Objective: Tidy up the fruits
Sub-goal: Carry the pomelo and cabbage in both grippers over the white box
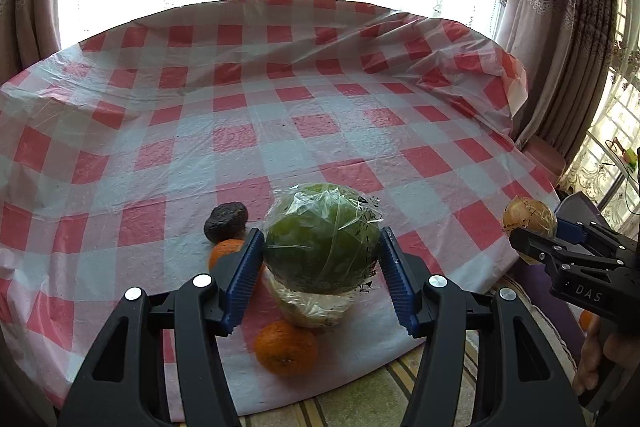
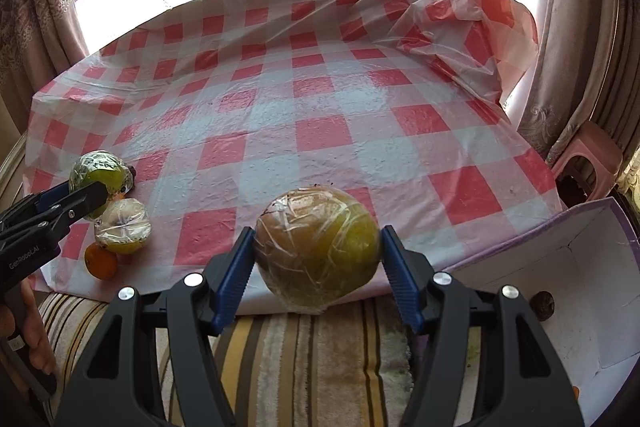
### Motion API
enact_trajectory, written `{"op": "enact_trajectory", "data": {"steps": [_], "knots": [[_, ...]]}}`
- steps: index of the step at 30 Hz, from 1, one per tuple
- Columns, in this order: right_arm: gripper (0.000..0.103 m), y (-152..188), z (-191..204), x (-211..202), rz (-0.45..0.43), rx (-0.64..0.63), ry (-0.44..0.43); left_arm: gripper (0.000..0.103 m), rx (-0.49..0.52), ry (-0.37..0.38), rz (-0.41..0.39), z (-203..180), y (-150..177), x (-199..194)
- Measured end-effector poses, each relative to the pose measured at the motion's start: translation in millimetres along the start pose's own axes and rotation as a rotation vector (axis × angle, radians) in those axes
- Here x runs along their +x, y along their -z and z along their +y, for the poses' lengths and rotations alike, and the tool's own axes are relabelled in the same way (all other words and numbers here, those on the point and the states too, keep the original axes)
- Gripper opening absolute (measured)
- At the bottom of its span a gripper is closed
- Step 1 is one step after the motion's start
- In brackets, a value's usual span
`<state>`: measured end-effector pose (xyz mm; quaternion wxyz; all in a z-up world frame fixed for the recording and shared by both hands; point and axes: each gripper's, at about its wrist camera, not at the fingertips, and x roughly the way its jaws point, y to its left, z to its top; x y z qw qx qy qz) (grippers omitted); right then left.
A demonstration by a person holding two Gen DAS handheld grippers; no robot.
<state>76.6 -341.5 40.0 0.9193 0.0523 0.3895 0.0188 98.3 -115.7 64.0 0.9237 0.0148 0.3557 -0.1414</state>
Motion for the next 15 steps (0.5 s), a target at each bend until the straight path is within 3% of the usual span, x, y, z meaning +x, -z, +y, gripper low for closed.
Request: {"op": "enact_trajectory", "data": {"steps": [15], "knots": [[0.063, 29.3, -116.6, -32.6, 0.011, 0.135, 0.168, 0.056, 0.241, 0.195, 0.049, -139.2, 6.7, 18.0]]}}
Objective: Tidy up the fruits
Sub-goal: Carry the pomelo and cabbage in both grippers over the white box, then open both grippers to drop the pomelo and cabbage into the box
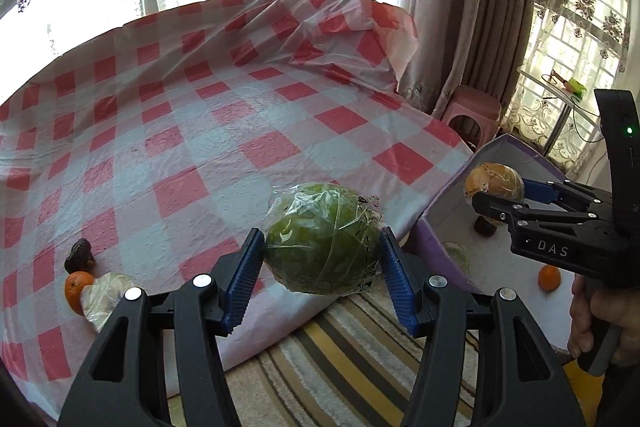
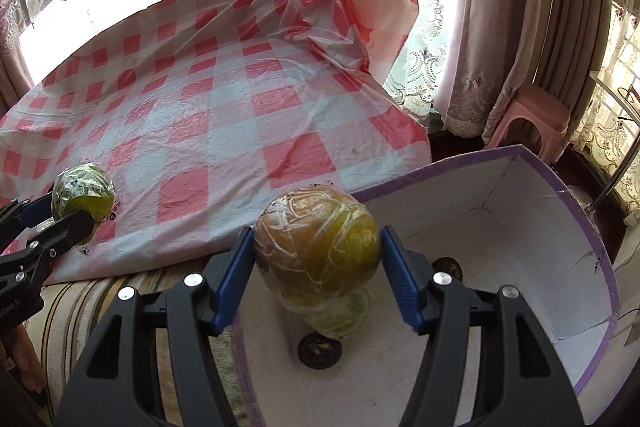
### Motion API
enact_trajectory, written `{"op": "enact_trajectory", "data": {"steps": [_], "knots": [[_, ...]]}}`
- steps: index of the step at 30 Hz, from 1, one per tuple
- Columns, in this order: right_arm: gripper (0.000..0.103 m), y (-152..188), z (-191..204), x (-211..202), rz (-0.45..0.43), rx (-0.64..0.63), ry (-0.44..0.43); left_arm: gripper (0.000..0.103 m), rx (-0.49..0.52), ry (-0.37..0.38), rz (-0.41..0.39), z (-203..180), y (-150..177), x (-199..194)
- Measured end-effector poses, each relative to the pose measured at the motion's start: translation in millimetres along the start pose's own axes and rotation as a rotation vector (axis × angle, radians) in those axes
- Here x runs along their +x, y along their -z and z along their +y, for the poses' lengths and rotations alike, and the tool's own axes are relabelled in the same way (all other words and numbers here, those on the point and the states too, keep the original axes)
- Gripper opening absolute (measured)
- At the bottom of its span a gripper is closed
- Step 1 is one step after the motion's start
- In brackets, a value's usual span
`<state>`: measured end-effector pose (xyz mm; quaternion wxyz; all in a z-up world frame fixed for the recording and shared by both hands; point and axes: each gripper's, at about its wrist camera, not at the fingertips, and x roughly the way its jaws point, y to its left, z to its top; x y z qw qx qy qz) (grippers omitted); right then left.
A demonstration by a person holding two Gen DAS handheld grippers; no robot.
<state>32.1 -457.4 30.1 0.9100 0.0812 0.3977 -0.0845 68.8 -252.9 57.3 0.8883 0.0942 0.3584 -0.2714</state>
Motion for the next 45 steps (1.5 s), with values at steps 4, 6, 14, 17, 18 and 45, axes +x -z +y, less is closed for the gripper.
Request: {"op": "enact_trajectory", "data": {"steps": [4, 6, 14, 17, 18, 45], "knots": [[0.063, 3.3, -27.2, 0.3, 0.014, 0.015, 0.052, 0.056, 0.077, 0.046, 0.021, -37.8, -2.7, 12.1], [0.063, 5.9, -38.7, 2.6, 0.034, 0.01, 0.08, 0.056, 0.115, 0.071, 0.033, -56.1, -3.1, 18.6], [0.063, 19.6, -74.0, 18.5, 0.129, -0.024, 0.197, 0.056, 0.262, 0.152, 0.103, -119.6, 4.6, 42.7], [0.063, 24.5, -80.0, 26.9, 0.181, -0.059, 0.228, 0.056, 0.292, 0.191, 0.132, -136.3, 7.1, 52.7], [0.063, 26.1, -81.8, 28.5, 0.195, -0.064, 0.229, 0.056, 0.304, 0.197, 0.143, -141.6, 8.2, 56.4], [0.065, 43.1, -98.4, 76.4, 0.378, -0.138, 0.272, 0.057, 0.529, 0.194, 0.374, -197.8, 46.7, 124.9]]}}
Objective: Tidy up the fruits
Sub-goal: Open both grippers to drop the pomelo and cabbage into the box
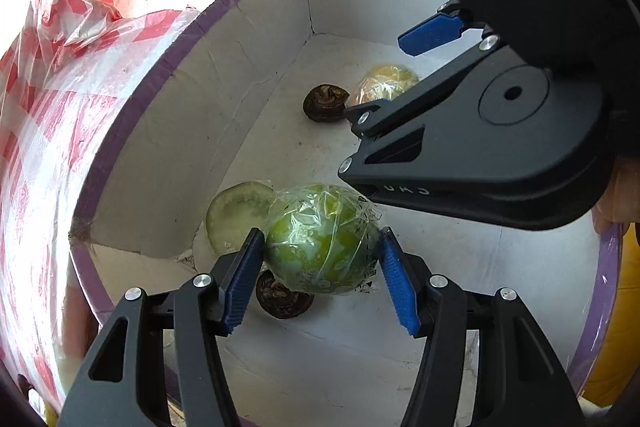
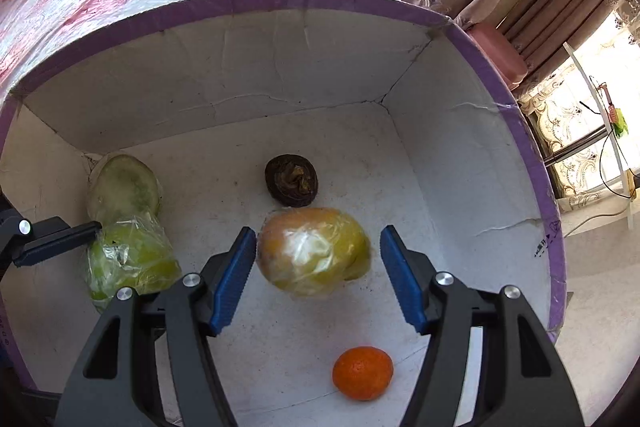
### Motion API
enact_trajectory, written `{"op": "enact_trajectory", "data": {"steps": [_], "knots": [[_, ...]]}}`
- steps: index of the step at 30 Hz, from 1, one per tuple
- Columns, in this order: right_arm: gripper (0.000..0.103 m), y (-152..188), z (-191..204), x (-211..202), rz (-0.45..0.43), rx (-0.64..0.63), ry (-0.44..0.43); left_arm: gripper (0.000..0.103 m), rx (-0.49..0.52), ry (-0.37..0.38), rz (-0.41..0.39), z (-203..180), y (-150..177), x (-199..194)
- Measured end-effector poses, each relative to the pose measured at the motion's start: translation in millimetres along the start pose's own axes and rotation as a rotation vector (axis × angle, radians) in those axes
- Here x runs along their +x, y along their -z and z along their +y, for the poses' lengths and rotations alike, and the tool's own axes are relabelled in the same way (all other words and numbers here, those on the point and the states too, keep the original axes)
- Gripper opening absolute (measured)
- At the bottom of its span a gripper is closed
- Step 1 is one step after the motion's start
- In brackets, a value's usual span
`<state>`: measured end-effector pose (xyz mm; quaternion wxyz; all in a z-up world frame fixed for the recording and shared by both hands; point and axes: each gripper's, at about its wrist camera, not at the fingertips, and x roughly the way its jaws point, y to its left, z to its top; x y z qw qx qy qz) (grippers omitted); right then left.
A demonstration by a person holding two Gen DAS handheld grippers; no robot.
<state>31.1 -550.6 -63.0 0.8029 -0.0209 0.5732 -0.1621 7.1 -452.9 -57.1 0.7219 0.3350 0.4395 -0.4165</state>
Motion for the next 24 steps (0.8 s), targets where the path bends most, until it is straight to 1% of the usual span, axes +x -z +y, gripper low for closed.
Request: {"op": "enact_trajectory", "data": {"steps": [7, 9, 11, 13, 15, 19, 24], "knots": [[0.075, -1.3, 3.9, 2.3, 0.002, -0.003, 0.007, 0.057, -0.006, 0.007, 0.001, 1.0, -2.3, 1.6], [0.08, -2.8, 4.3, 1.8, 0.0, -0.001, 0.009, 0.058, -0.01, 0.004, -0.005, 0.6, -4.1, 0.3], [0.082, -3.3, 4.0, 0.8, -0.005, 0.003, 0.013, 0.063, -0.013, 0.012, -0.012, 3.2, -4.1, -0.9], [0.084, -4.1, 0.7, -1.3, -0.011, 0.01, 0.012, 0.072, -0.015, 0.011, -0.028, 3.6, -3.8, -4.3], [0.088, -4.6, -1.5, -5.1, -0.025, 0.028, 0.009, 0.075, -0.019, 0.015, -0.047, 3.5, -2.3, -10.1], [0.088, -4.4, -9.4, -8.7, -0.04, 0.069, -0.004, 0.079, -0.021, 0.014, -0.07, 3.2, 2.3, -18.1], [0.089, -3.0, -14.2, -14.5, -0.059, 0.091, -0.03, 0.079, -0.054, 0.017, -0.116, 11.4, 7.0, -33.0]]}}
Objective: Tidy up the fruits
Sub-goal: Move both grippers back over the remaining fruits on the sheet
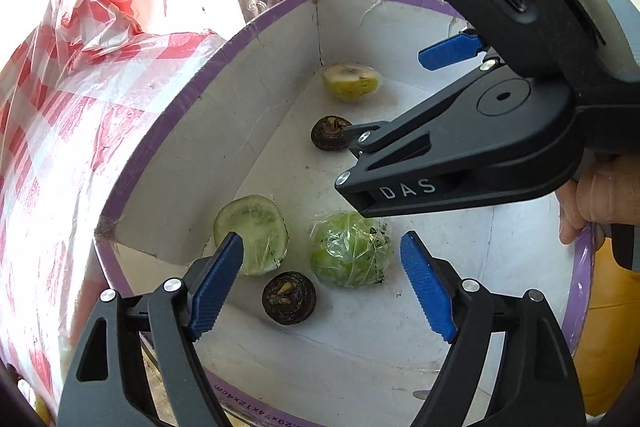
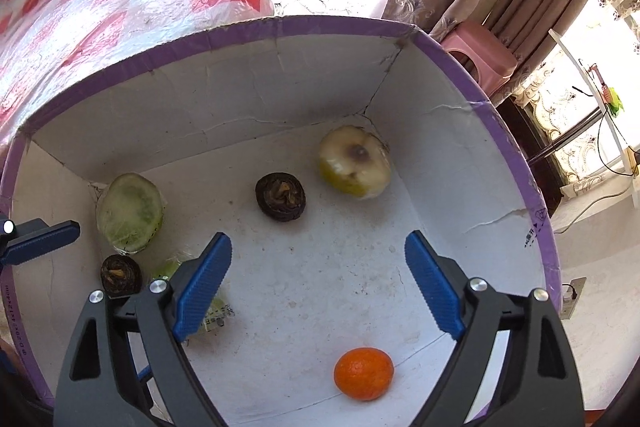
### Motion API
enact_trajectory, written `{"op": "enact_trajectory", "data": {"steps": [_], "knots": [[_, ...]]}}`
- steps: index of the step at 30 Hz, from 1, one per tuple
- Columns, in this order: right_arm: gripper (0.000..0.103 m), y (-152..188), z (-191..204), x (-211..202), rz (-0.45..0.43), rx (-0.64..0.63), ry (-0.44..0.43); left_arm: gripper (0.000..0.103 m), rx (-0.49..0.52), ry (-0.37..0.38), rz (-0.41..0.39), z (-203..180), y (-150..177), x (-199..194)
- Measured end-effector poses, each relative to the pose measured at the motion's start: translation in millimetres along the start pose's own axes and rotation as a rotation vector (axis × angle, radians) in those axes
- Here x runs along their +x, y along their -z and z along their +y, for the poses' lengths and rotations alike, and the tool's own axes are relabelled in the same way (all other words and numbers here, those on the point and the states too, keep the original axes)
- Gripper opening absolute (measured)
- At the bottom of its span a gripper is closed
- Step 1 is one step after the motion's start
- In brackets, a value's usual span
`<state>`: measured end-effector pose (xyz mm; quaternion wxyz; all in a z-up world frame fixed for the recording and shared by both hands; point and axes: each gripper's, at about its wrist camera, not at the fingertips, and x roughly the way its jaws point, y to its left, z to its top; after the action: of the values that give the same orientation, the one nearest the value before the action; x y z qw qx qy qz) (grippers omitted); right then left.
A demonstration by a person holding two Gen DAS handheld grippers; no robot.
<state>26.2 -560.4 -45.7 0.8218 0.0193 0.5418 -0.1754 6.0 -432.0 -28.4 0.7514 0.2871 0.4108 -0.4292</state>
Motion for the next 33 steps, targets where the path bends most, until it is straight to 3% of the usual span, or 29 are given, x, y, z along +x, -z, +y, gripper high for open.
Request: {"op": "enact_trajectory", "data": {"steps": [10, 15, 22, 33], "knots": [[0.089, -5.3, -8.6, -59.6, -0.191, 0.072, -0.062, 0.079, -0.098, -0.066, -0.174, 26.8, 5.1, -59.4], [0.096, -11.7, -13.0, -91.1, -0.294, 0.114, -0.111, 0.079, -0.165, -0.104, -0.233, 50.5, 20.9, -91.8], [0.096, -13.3, -6.2, -108.5, -0.341, 0.15, -0.16, 0.079, -0.27, -0.18, -0.271, 90.7, 48.5, -114.0], [0.096, -22.3, 45.4, -113.3, -0.363, 0.145, -0.257, 0.079, -0.474, -0.275, -0.307, 153.7, 111.5, -157.0]]}}
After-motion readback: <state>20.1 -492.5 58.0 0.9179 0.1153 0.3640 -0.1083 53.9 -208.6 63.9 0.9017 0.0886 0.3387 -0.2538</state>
